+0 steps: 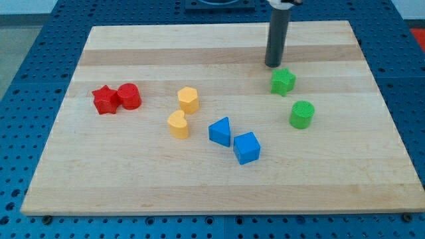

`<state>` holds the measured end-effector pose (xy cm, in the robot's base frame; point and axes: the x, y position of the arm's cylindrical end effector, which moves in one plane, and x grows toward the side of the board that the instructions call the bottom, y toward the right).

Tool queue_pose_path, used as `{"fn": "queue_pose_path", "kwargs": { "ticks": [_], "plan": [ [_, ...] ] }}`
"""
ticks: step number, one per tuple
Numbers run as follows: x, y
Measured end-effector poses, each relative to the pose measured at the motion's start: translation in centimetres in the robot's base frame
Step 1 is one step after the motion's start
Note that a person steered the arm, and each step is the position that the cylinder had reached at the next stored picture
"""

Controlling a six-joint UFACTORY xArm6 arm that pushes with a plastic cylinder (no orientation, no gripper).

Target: Push the green star into the green circle

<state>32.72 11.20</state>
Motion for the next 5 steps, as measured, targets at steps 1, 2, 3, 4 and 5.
{"fn": "queue_pose_path", "kwargs": {
  "ticks": [1,2,3,4,5],
  "plan": [
    [0.0,0.5],
    [0.4,0.5],
    [4.5,0.6],
    [4.6,0.7],
    [6.1,1.2]
  ]
}}
